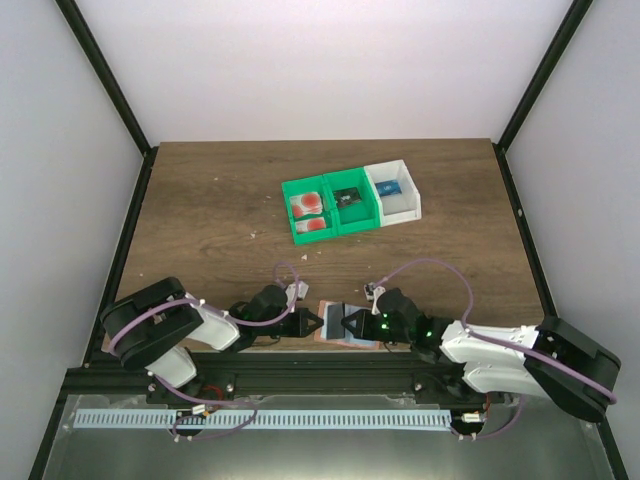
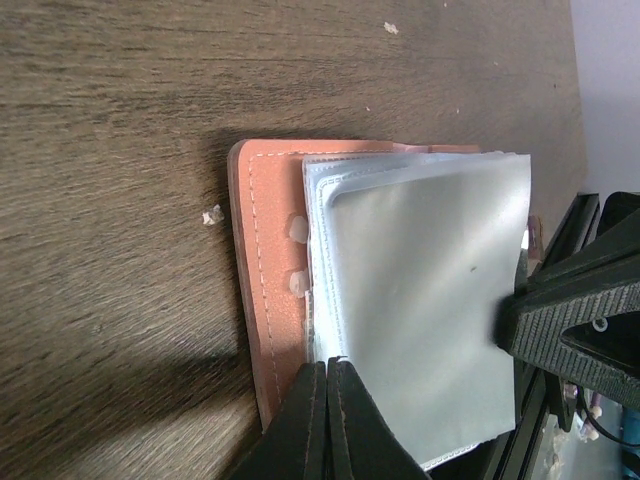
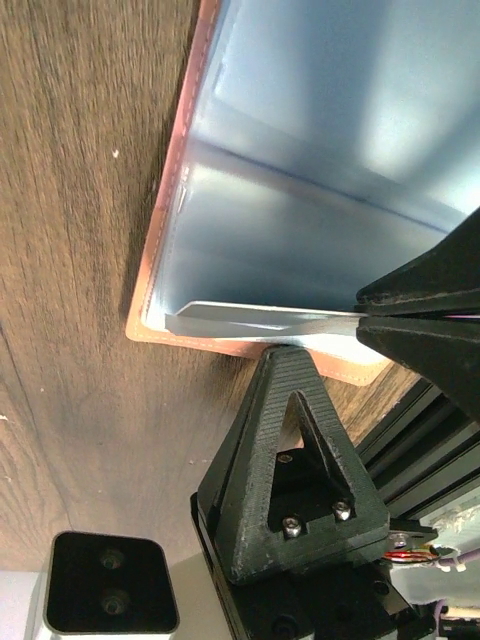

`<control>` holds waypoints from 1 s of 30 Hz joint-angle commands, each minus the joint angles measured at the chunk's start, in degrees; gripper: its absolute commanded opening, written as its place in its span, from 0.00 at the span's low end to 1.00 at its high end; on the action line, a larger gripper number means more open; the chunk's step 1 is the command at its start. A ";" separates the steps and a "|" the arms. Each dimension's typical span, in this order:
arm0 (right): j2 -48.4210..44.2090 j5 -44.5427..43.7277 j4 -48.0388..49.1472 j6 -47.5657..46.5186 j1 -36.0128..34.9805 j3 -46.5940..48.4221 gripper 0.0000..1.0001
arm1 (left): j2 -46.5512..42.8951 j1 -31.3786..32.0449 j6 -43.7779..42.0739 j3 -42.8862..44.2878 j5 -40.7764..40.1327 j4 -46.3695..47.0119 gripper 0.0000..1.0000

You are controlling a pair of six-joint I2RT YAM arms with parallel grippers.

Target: Take the credit cards out of the card holder

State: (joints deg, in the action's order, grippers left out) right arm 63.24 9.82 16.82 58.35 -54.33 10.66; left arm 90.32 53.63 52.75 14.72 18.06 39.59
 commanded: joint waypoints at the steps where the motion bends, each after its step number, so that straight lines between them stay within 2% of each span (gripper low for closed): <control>1: -0.93 -1.41 -2.63 0.93 0.82 -0.58 0.01 | 2.12 0.47 -0.01 -2.16 -2.87 -8.03 0.00; 3: -1.50 -1.47 -2.07 1.06 0.95 -1.16 0.05 | 1.98 0.43 0.05 -2.15 -2.98 -8.13 0.00; 5: -1.25 -0.19 0.16 0.64 1.18 -1.84 0.01 | 1.91 0.43 0.11 -2.11 -3.02 -8.12 0.00; 10: 0.39 1.60 1.46 -0.28 1.37 -1.34 0.00 | 1.97 0.43 0.19 -2.00 -3.19 -8.22 0.00; 11: 0.32 1.67 1.25 -0.29 1.40 -1.27 0.02 | 2.03 0.45 0.18 -2.00 -3.21 -8.29 0.00; 12: 0.15 1.43 -0.03 -0.31 1.46 -0.88 0.09 | 2.05 0.43 -0.04 -1.91 -3.06 -8.49 0.00; 13: -0.16 1.40 -0.34 -0.61 1.50 -0.82 0.10 | 2.05 0.43 -0.24 -1.80 -3.03 -9.04 0.00; 14: -0.51 1.69 -0.34 -0.92 1.55 -0.82 0.03 | 1.97 0.43 -0.28 -1.72 -3.03 -9.62 0.00; 15: -1.00 1.77 -0.42 -0.83 1.59 -0.98 0.01 | 1.84 0.43 -0.16 -1.91 -2.96 -9.74 0.00; 30: -5.64 0.50 -2.56 0.81 3.03 -3.98 0.01 | 0.70 0.43 0.36 -2.41 -3.86 -11.00 0.00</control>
State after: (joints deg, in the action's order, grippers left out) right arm 59.20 11.75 16.34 59.02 -52.14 7.99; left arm 89.78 54.00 53.76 14.57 16.91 39.07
